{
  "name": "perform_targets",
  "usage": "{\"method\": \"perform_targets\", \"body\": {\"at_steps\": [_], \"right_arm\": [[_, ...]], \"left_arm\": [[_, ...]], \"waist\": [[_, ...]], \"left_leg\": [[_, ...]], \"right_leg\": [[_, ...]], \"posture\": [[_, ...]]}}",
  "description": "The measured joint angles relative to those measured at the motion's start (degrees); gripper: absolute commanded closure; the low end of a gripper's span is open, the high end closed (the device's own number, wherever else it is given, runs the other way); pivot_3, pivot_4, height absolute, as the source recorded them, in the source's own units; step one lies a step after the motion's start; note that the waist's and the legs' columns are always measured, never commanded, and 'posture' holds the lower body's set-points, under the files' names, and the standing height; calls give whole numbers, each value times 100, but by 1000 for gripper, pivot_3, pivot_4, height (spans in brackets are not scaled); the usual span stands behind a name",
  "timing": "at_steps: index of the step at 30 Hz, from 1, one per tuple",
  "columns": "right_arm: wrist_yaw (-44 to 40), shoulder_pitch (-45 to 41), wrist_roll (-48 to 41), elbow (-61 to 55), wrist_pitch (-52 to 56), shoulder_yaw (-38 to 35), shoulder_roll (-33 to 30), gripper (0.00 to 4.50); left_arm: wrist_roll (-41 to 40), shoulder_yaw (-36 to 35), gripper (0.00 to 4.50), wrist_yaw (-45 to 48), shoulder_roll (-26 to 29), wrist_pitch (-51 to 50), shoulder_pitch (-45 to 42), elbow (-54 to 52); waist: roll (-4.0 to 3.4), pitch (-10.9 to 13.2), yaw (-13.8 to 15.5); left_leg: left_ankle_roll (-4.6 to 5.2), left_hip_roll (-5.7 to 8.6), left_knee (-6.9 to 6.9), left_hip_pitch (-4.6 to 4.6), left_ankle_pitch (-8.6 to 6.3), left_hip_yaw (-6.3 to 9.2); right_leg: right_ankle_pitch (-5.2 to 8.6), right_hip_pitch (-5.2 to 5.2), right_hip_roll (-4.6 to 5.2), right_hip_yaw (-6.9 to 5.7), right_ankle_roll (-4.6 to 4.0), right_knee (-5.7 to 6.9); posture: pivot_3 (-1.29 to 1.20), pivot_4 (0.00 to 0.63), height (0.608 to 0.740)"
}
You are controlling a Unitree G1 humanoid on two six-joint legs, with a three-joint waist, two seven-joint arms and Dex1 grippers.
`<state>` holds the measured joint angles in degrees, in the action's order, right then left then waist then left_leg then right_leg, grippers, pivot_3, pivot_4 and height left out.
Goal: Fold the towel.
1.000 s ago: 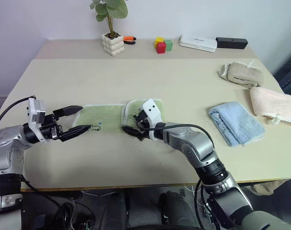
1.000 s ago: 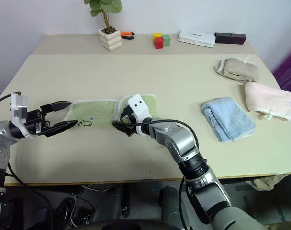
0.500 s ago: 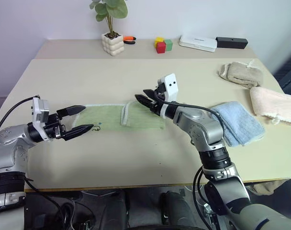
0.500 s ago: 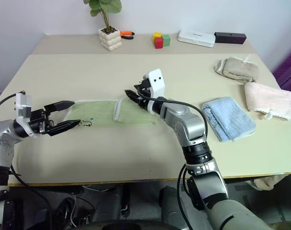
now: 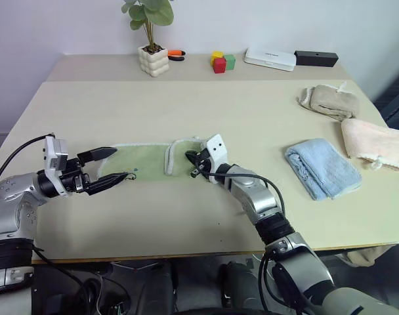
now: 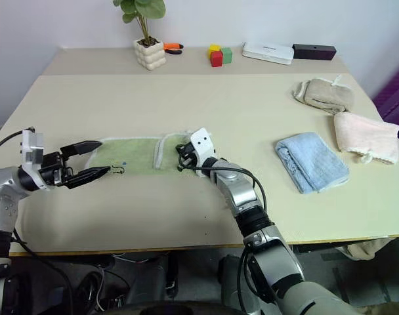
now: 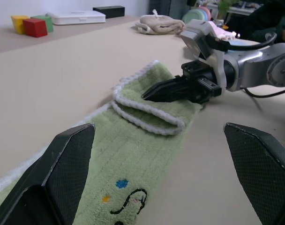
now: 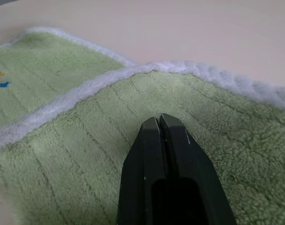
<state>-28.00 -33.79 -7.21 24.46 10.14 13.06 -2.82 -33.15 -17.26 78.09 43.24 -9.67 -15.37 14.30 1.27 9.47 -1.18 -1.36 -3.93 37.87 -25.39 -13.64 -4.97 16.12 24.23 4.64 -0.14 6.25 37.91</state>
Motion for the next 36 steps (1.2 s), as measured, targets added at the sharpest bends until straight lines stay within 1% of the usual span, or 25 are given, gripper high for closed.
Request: {"method": "perform_targets", "body": {"at_steps": [1,4,8,11,12,16,19,21,23,26,28,30,33,36], "right_arm": [[-45,0,18,11,-45,-1,0,4481],[-191,-5,27,10,-53,-13,-7,3657],[-309,-9,62,-95,22,-13,-61,1661],[-438,-7,-74,-420,370,-64,-79,137],[-481,-8,-121,-607,506,-76,-112,58],[-586,-45,-263,-1174,923,-151,-266,58],[-657,-196,-430,-1636,1333,-328,-454,58],[-822,-257,-539,-1998,1511,-386,-689,58],[-1144,-254,-722,-2341,1598,-437,-952,58],[-1856,-167,-1048,-2929,1642,-495,-1660,58],[-2246,-31,-1232,-3188,1703,-622,-2143,58],[-2511,95,-1385,-3282,1707,-754,-2456,58],[-2834,151,-1542,-3337,1709,-844,-2811,58],[-2896,145,-1562,-3337,1701,-895,-2863,58]], "left_arm": [[0,0,0,-14,0,0,2,-8],[0,1,0,-62,-3,-1,7,-48],[0,6,0,-81,-19,-1,7,-63],[0,6,0,-90,-20,-7,7,-64],[0,7,0,-98,-20,-10,6,-64],[-2,6,0,-205,-19,-142,9,-64],[-193,-15,0,-586,20,-867,31,-241],[-530,-114,0,-1151,36,-1718,28,-749],[-860,-308,0,-1856,19,-2355,7,-1349],[-1863,-797,0,-2744,1,-3611,199,-2116],[-2352,-1044,0,-3179,8,-4298,560,-2306],[-2671,-1247,0,-3644,-39,-4813,865,-2291],[-3130,-1760,0,-4607,-429,-5236,1046,-2212],[-3808,-2053,0,-5643,-958,-5421,1103,-2225]], "waist": [[0,0,0],[0,0,1],[-1,1,2],[-3,2,7],[-3,2,8],[-4,2,15],[-3,3,15],[-1,4,31],[0,5,31],[-1,5,18],[-2,5,-3],[-3,6,-8],[-5,8,19],[0,7,55]], "left_leg": [[0,0,0,0,0,0],[0,0,0,0,0,0],[0,0,0,0,0,0],[0,0,0,-1,0,0],[0,0,0,-2,0,0],[0,0,1,-2,0,0],[0,0,1,-3,0,2],[0,0,2,-7,0,6],[0,0,2,-7,0,7],[1,0,0,-3,-1,9],[1,0,-5,5,-1,9],[0,-1,-7,6,-1,10],[0,0,-2,5,0,11],[0,2,4,4,0,17]], "right_leg": [[0,0,0,0,0,0],[0,0,0,0,0,0],[0,0,0,0,0,0],[0,1,0,0,0,0],[0,1,0,0,0,0],[0,1,1,0,0,0],[0,1,1,0,0,0],[0,0,2,0,1,-1],[0,0,3,0,1,-2],[0,-3,3,1,2,-3],[1,-5,1,1,1,-3],[1,-2,-1,1,0,-2],[1,-5,1,1,0,-2],[0,-13,4,-1,0,-3]], "posture": [[0,150,735],[0,150,735],[0,150,735],[0,150,735],[0,150,735],[0,150,735],[0,150,735],[0,150,735],[0,150,735],[0,150,735],[0,150,735],[0,150,735],[0,150,735],[0,150,735]]}}
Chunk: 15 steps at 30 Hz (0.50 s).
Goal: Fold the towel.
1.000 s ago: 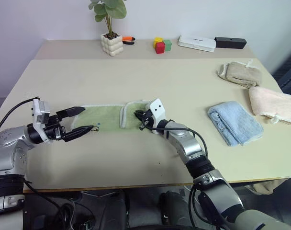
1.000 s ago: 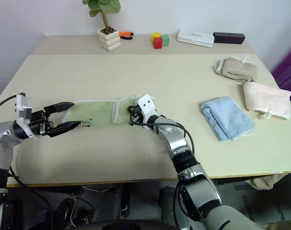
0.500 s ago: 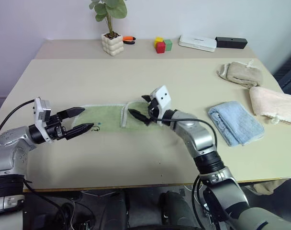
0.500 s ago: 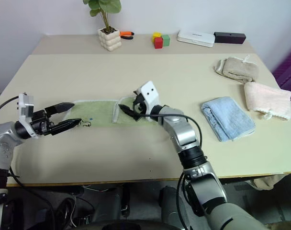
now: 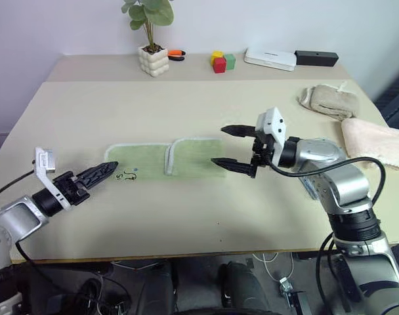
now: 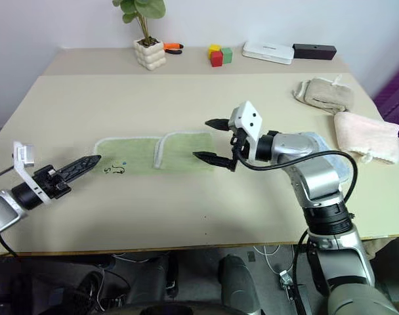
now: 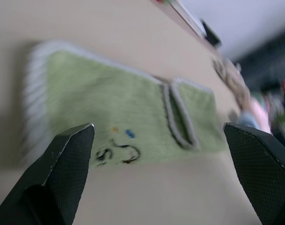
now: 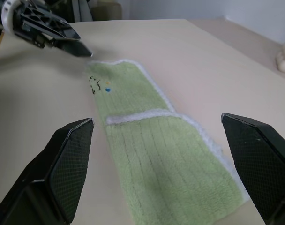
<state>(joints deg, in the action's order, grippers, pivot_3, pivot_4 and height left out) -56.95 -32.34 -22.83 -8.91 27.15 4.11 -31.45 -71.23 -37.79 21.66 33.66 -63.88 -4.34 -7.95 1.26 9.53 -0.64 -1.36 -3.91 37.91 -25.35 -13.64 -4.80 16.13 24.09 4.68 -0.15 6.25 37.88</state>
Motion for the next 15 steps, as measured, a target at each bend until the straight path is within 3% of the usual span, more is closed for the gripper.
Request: {"method": "perform_targets", "body": {"at_steps": [3,6,10,15], "right_arm": [[4,-2,4,1,-4,11,9,58],[26,-2,20,2,-16,42,18,58],[37,-4,20,6,-28,65,29,58],[62,-4,28,14,-53,65,28,58]], "left_arm": [[-883,-103,0,-1598,-740,32,108,-292],[-1175,53,0,-2864,-1317,329,275,-669],[-1771,130,0,-3835,-1460,721,371,-843],[-2030,252,0,-4174,-1386,1134,384,-778]], "waist": [[3,-1,6],[5,-2,6],[4,-3,1],[4,-3,3]], "left_leg": [[1,4,6,1,-1,22],[1,8,6,3,-1,24],[0,8,6,6,-1,22],[0,10,6,7,0,10]], "right_leg": [[-1,-9,12,1,0,-2],[-1,-11,10,-1,0,-1],[0,-14,8,-2,-2,-2],[5,-16,5,-4,-11,-4]], "posture": [[0,150,735],[0,150,735],[0,150,735],[0,150,735]]}}
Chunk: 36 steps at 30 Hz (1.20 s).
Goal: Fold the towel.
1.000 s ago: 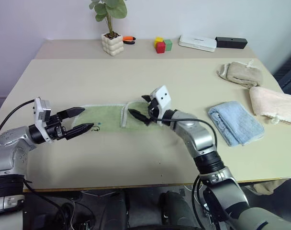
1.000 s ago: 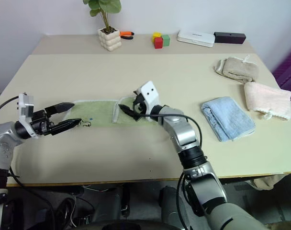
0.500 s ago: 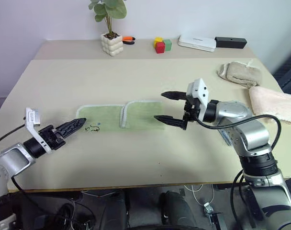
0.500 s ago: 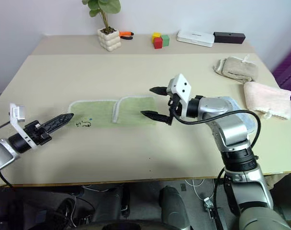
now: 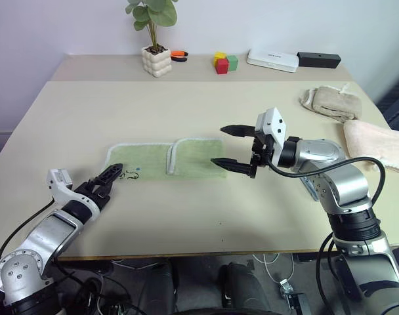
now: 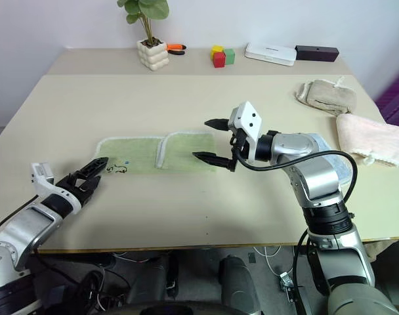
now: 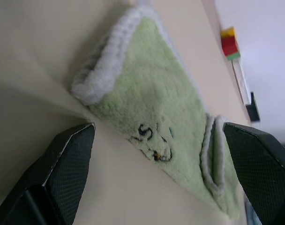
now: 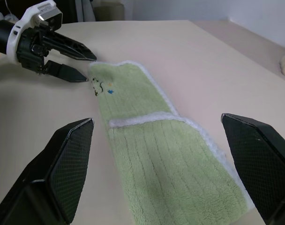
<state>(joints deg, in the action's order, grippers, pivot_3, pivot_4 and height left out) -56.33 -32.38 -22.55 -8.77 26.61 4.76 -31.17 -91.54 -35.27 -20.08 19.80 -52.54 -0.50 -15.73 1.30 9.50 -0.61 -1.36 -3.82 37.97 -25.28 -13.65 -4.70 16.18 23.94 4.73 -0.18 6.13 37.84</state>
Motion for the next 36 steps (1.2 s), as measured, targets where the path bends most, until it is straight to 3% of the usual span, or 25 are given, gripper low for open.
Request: {"method": "perform_targets", "body": {"at_steps": [3,6,13,21,24,27,30,36], "right_arm": [[65,0,37,1,-13,0,2,58],[137,1,101,2,-53,0,8,0],[232,1,166,2,-71,0,9,0],[214,251,207,8,-167,-134,-309,0],[-12,553,35,16,-153,-501,-724,0],[-210,872,-29,64,-135,-841,-1156,0],[-195,908,-32,64,-135,-862,-1159,0],[-18,925,-30,45,-143,-854,-1076,0]], "left_arm": [[-1,24,0,-44,3,304,-151,242],[-144,111,872,-122,25,430,-432,612],[-417,629,4481,-324,-71,467,-618,847],[-400,703,4481,263,184,647,-1040,697],[-11,1077,4481,939,588,500,-1100,377],[842,1683,4481,2152,1210,393,-1241,-89],[2106,2618,4481,3538,1803,559,-1440,-291],[4279,4254,4481,5638,1711,1461,-2393,592]], "waist": [[0,0,6],[0,0,16],[0,0,6],[0,0,28],[0,1,59],[-1,1,101],[-13,2,80],[-20,7,147]], "left_leg": [[0,1,0,1,0,0],[0,1,1,3,0,1],[0,1,0,2,0,4],[1,3,0,2,0,7],[2,5,-2,1,-1,8],[3,5,-4,5,-3,3],[0,4,-12,13,-3,-1],[1,6,-10,6,-3,0]], "right_leg": [[3,-2,-1,-1,-5,-1],[1,-8,-2,-1,-2,-5],[-5,-17,-3,-5,9,-22],[-5,-30,-3,-11,5,-44],[-5,-37,-3,-13,2,-58],[2,-39,-3,-13,-14,-67],[3,-39,-6,-12,-16,-69],[2,-38,-6,-12,-16,-75]], "posture": [[0,150,735],[0,150,735],[0,150,735],[0,150,735],[0,150,735],[0,150,735],[0,150,735],[0,150,735]]}}
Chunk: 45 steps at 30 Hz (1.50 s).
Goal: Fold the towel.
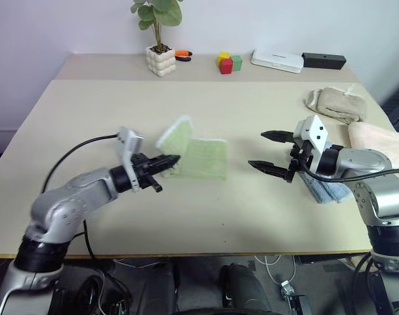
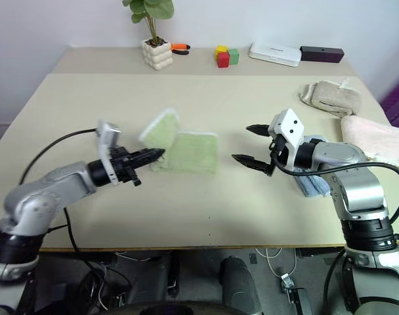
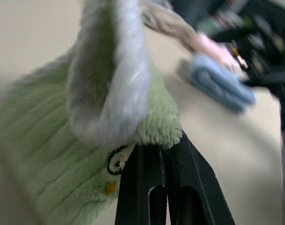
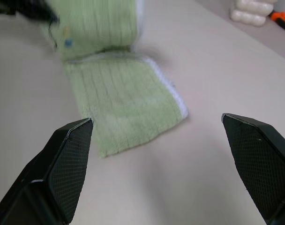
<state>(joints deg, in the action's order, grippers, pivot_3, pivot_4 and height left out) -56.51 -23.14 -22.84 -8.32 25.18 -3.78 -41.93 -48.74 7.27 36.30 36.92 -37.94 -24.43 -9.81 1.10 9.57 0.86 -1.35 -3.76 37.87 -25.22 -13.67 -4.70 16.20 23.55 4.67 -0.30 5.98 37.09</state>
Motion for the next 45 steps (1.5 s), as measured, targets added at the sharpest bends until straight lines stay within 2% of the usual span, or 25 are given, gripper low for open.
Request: {"method": "perform_targets", "body": {"at_steps": [3,8,12,16,19,26,27,32,35,37,38,39,40,45], "right_arm": [[46,68,-7,-44,-5,-36,7,0],[145,368,-12,-110,-5,-263,-65,0],[252,509,-46,-260,23,-392,-81,0],[370,616,-56,-366,29,-440,-81,0],[428,628,-64,-425,38,-464,-82,0],[500,575,-60,-433,39,-481,-83,0],[505,532,-58,-424,39,-461,-81,0],[531,323,-66,-378,39,-383,19,0],[737,55,-133,-330,86,-339,414,0],[1030,-174,-196,-314,118,-305,837,0],[1112,-215,-227,-314,162,-266,928,530],[1211,-241,-252,-314,228,-242,1022,895],[1346,-269,-292,-314,297,-239,1182,1231],[1978,-364,-215,-307,424,-133,1727,3867]], "left_arm": [[685,379,4481,527,-417,384,-527,708],[1482,619,4481,987,-1117,875,-988,1573],[1920,789,4481,1172,-1508,1019,-1078,1893],[2328,1020,4481,1398,-1663,1081,-1078,1946],[2355,1017,3648,1576,-1659,932,-1067,1972],[2569,894,359,1527,-1750,925,-1008,1994],[2540,843,37,1542,-1764,862,-986,1968],[1688,383,37,1945,-1766,145,-743,1241],[1291,57,37,2017,-1673,-130,-632,877],[916,-387,558,1937,-1617,-343,-524,679],[758,-586,902,1845,-1619,-447,-525,645],[602,-786,1450,1740,-1635,-531,-524,631],[442,-1033,1802,1575,-1686,-577,-524,633],[159,-1835,4418,727,-2118,-426,-680,882]], "waist": [[0,0,0],[1,1,-12],[0,1,-26],[0,1,-12],[-1,1,-17],[0,1,-16],[0,2,-18],[-1,2,-29],[-2,2,-44],[-3,2,-67],[-3,2,-61],[-3,2,-45],[-3,2,-29],[-3,2,-17]], "left_leg": [[8,1,9,-9,-4,1],[12,0,10,-10,-5,2],[12,-1,11,-9,-5,3],[12,0,12,-10,-5,4],[12,0,13,-9,-5,6],[12,0,15,-9,-5,8],[12,-1,15,-9,-5,9],[12,-2,14,-9,-5,10],[12,-3,15,-6,-5,11],[12,-5,14,-5,-5,14],[12,-5,13,-5,-5,14],[12,-5,14,-6,-5,15],[12,-4,15,-7,-5,15],[12,0,22,-6,-5,17]], "right_leg": [[-2,0,1,0,3,-3],[-10,2,-1,0,21,-1],[-11,3,-1,0,22,2],[-10,1,-2,0,22,2],[-10,1,-2,0,21,3],[-10,0,-2,0,22,3],[-10,0,-2,0,22,5],[-11,1,-2,0,24,10],[-11,1,-4,0,24,14],[-11,1,-6,-1,25,18],[-12,0,-6,-1,26,17],[-11,-1,-5,-2,27,17],[-12,-1,-4,-2,27,17],[-16,-9,-3,-2,33,14]], "posture": [[0,150,735],[0,150,735],[0,150,735],[0,150,735],[0,150,735],[0,150,735],[0,150,735],[0,150,735],[0,150,735],[0,150,735],[0,150,735],[0,150,735],[0,150,735],[0,150,735]]}}
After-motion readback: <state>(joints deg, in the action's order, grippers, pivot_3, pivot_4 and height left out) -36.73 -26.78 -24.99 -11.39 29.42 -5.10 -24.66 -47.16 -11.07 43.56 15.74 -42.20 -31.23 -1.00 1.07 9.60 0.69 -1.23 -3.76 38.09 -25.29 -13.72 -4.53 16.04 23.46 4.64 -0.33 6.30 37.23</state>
